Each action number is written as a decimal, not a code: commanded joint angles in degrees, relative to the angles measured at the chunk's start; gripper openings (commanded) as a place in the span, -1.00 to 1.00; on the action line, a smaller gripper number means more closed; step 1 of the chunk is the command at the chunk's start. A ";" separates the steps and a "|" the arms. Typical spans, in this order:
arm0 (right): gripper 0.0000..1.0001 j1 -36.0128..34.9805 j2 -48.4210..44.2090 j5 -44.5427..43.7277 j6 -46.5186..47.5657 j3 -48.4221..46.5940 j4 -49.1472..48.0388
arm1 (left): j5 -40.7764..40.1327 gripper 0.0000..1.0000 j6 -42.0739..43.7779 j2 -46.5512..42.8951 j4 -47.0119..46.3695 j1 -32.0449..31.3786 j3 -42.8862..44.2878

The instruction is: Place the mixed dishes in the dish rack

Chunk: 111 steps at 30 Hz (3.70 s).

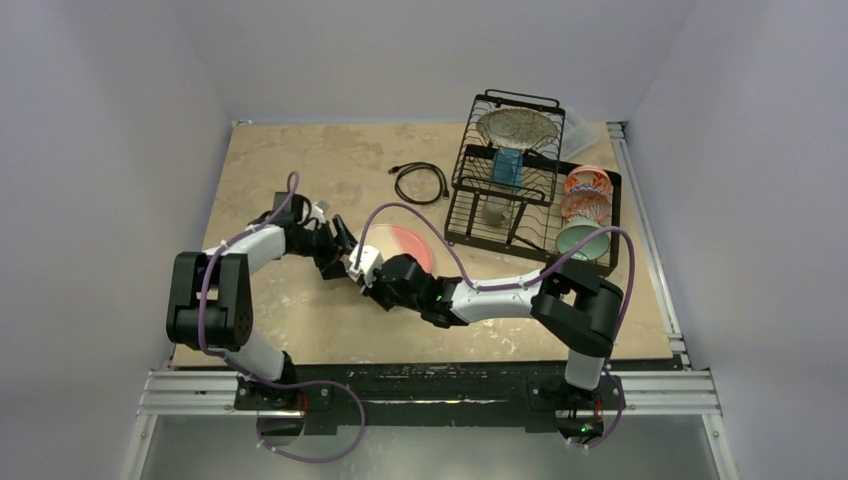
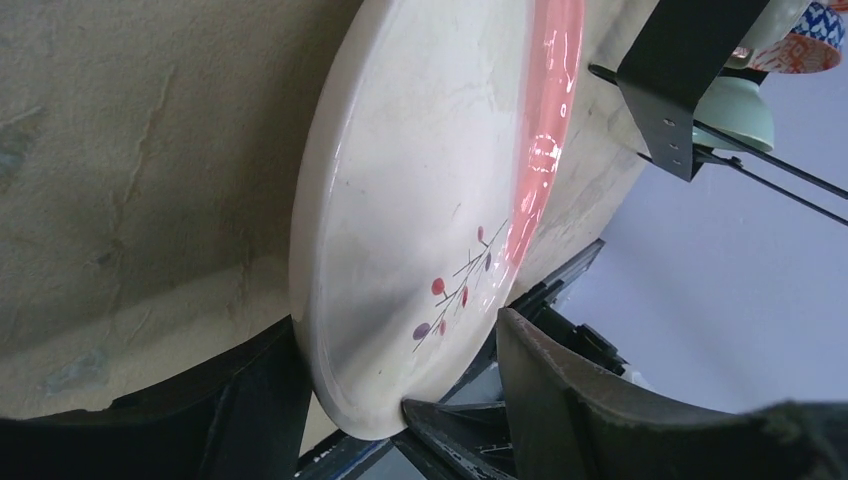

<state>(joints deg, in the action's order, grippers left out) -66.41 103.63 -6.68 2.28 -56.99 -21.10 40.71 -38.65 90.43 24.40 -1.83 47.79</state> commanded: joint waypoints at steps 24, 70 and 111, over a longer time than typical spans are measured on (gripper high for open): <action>-1.00 -0.08 -3.73 1.58 -5.60 -0.50 -8.38 | 13.00 -0.14 -10.35 3.02 -19.11 1.03 -6.60; 0.30 3.72 -27.48 -5.42 -4.65 -1.20 11.32 | -20.04 -1.00 10.68 -47.21 14.16 1.47 5.66; -0.27 30.57 -22.41 68.25 -43.91 -14.46 9.97 | 18.65 -1.00 -1.16 -46.11 -6.60 -4.63 13.57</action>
<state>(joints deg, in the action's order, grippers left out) -34.33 80.31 60.07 -39.64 -71.11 -8.25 57.89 -38.39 44.21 25.89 -5.06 60.51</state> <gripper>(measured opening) 0.545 0.153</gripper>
